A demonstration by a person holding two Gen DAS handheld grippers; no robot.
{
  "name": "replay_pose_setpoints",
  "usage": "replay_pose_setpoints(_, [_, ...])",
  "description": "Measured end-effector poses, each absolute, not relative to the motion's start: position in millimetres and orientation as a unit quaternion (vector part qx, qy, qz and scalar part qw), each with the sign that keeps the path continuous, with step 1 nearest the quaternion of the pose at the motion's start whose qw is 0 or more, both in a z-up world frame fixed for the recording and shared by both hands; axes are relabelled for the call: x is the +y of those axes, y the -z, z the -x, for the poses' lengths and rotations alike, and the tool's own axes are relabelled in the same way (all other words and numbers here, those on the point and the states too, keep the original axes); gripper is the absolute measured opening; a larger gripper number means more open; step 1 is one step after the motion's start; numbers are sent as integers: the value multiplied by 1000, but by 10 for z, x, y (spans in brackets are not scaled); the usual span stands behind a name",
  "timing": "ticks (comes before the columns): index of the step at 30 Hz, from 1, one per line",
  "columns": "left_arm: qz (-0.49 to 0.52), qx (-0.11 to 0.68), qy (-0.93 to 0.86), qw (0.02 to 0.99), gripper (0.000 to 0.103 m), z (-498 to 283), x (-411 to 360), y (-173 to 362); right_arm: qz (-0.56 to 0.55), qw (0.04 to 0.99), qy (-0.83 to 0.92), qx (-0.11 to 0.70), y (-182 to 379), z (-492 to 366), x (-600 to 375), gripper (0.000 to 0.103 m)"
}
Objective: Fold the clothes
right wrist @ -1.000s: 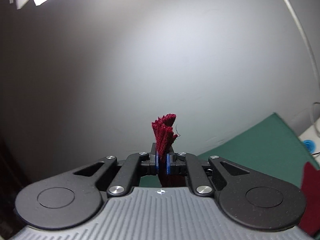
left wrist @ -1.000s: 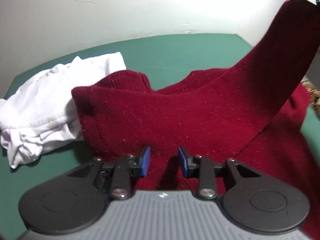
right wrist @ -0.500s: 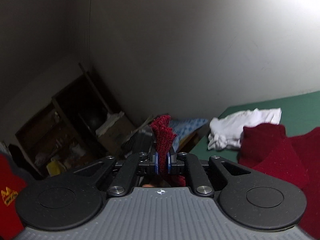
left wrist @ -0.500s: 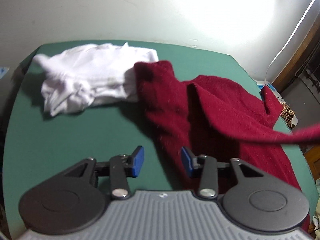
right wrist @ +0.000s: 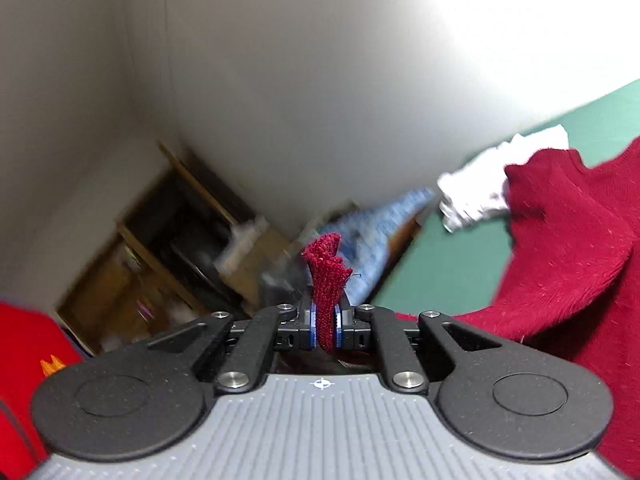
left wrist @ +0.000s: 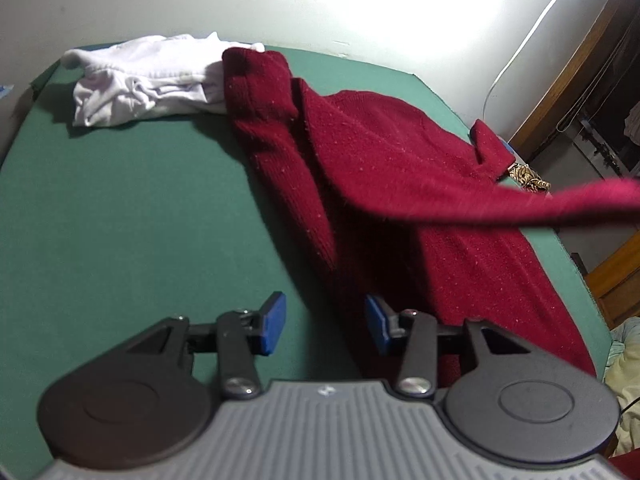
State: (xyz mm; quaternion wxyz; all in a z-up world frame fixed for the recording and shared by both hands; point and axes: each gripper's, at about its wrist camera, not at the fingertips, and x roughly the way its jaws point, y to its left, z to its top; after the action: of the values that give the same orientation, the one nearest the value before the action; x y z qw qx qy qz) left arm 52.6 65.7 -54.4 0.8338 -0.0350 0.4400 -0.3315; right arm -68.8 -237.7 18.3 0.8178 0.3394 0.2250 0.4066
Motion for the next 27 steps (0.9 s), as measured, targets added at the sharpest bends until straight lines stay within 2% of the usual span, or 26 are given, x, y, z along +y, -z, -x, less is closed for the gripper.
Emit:
replay_pose_setpoints(4, [31,438,326,837,51,-513,689,521,-354,792,-440,232,-180,790,-2379,11])
replay_pose_setpoints(17, [10,412,335,847,54,-887,566,344,-312,778,-390,381,503,1278,-2243,12])
replay_pose_setpoints(19, [7,412,330,849,61,-1053,484,321,-310,775,-394,384,526,1353,-2204,12])
replay_pose_setpoints(27, [-1,407,334,850,59,-1745,6,248,-331,784,-379,363,543,1497,-2179,12])
